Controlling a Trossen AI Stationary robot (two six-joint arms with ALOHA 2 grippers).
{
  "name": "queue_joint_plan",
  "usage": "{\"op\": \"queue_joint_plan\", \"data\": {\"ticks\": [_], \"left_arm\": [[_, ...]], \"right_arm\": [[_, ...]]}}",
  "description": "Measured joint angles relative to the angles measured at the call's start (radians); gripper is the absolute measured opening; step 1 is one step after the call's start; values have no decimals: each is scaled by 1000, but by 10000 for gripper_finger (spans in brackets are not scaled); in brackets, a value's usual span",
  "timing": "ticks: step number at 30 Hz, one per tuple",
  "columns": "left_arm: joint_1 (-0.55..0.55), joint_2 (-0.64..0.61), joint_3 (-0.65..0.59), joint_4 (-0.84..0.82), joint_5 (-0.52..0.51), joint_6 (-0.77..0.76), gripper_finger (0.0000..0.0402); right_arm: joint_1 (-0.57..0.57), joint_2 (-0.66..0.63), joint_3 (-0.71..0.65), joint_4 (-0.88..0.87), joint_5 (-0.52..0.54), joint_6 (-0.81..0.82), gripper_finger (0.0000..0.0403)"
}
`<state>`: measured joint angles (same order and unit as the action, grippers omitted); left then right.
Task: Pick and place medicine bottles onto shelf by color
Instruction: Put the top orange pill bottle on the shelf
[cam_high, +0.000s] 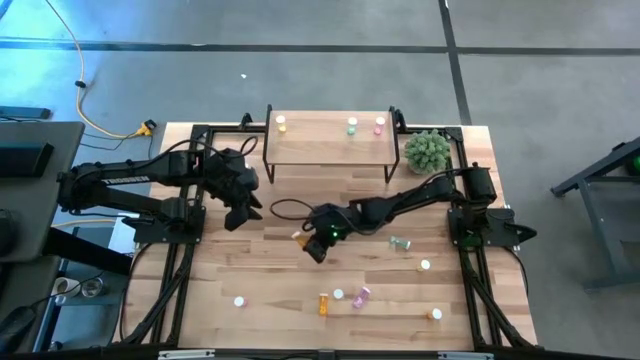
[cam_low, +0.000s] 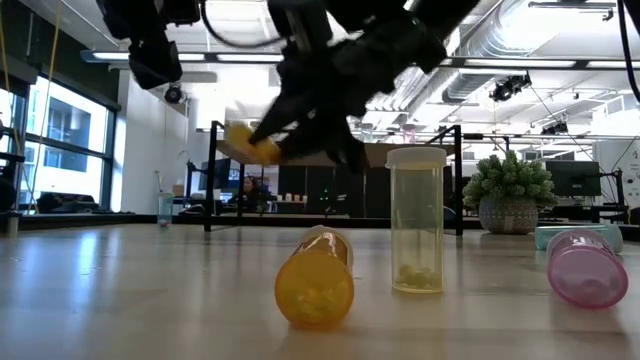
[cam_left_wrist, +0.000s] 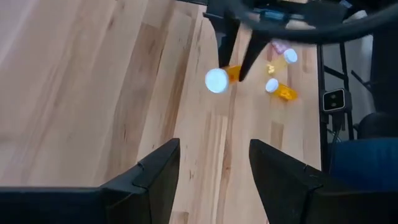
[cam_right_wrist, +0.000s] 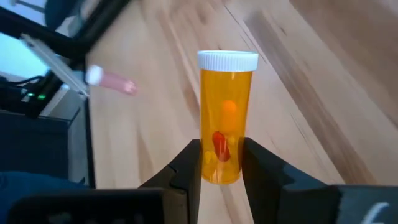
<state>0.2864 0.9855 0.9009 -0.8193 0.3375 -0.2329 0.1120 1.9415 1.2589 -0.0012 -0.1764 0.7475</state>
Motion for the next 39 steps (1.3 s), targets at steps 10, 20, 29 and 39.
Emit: {"op": "queue_joint_plan", "data": {"ticks": [10, 20, 29, 39], "left_arm": [[0, 0, 0, 9, 54, 26, 184], [-37, 15, 0, 152, 100, 67, 184], [-60, 39, 0, 218, 81, 52, 184], [-62, 48, 0, 221, 41, 42, 184]], "right_arm": [[-7, 0, 182, -124, 47, -165, 81], [-21, -1, 316, -266, 71, -230, 81], [-27, -1, 340, -274, 71, -232, 81], [-27, -1, 340, -267, 63, -232, 81]]}}
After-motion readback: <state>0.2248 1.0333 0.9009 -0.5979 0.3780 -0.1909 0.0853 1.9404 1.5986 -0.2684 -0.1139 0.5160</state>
